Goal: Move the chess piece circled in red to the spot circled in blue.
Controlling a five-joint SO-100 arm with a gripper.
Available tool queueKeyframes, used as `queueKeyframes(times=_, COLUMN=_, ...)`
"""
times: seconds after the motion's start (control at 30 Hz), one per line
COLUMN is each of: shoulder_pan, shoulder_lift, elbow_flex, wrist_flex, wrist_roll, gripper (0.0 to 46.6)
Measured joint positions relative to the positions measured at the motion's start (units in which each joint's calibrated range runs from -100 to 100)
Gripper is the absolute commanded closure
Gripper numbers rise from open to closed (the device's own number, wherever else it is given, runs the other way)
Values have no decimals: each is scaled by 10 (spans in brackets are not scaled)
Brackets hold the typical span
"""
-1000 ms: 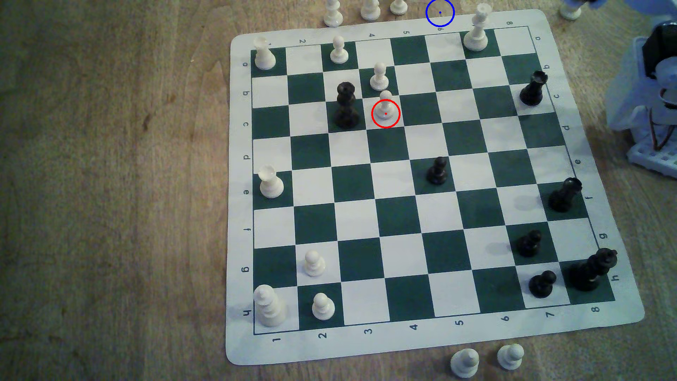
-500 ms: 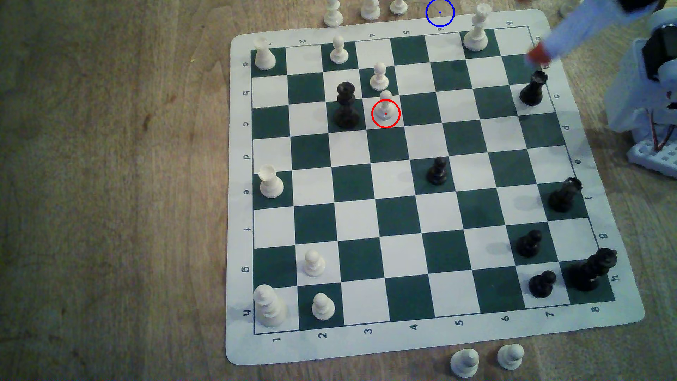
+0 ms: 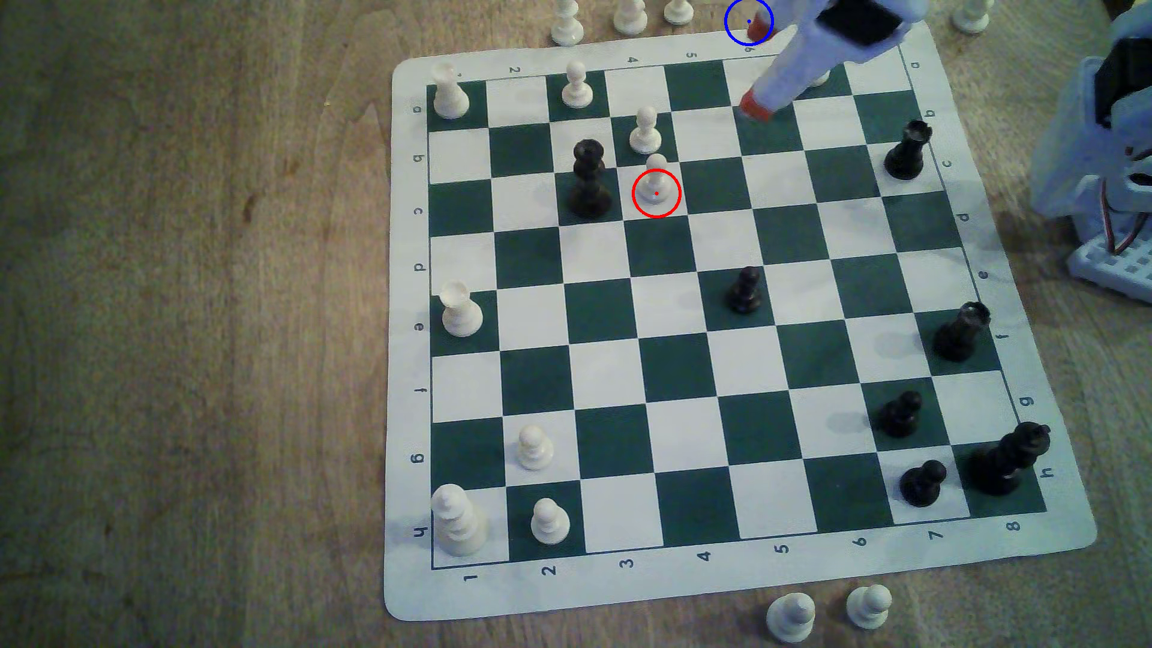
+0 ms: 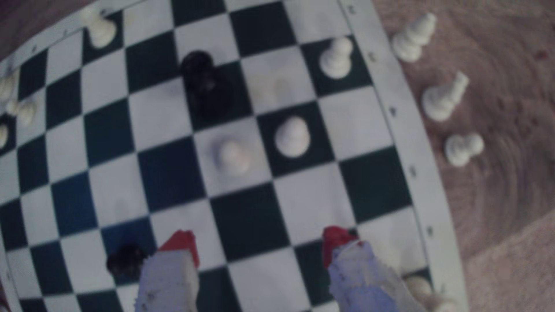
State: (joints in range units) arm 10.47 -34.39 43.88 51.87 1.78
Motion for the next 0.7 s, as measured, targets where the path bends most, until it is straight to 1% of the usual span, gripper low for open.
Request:
queueKeyframes(times=0.13, shoulder_pan=-6, shoulder_lift=54, elbow_flex=1, wrist_flex=-57, wrist_roll=-17, gripper=261)
queueKeyframes(times=0.17, shoulder_pan=-17, shoulder_lift=72, elbow_flex=1, wrist_flex=-73, wrist_roll=-21, gripper=260)
queueKeyframes(times=0.27, shoulder_pan=-27, shoulder_lift=91, elbow_flex=0, wrist_flex=-95, wrist_roll=-30, gripper=286)
queueKeyframes(times=0.3, shoulder_pan=-32, shoulder_lift=110, elbow_flex=1, wrist_flex=-105, wrist_roll=-32, gripper=281)
queueKeyframes(times=0.43, shoulder_pan=-42, shoulder_lift=127, elbow_flex=1, wrist_flex=-120, wrist_roll=-33, gripper=251)
queueKeyframes(times=0.5, shoulder_pan=-42, shoulder_lift=134, elbow_flex=1, wrist_flex=-135, wrist_roll=-33, gripper=256)
queueKeyframes(times=0.57, shoulder_pan=-42, shoulder_lift=147, elbow_flex=1, wrist_flex=-143, wrist_roll=-33, gripper=280)
queueKeyframes(times=0.7, shoulder_pan=-42, shoulder_lift=167, elbow_flex=1, wrist_flex=-172, wrist_roll=-39, gripper=281)
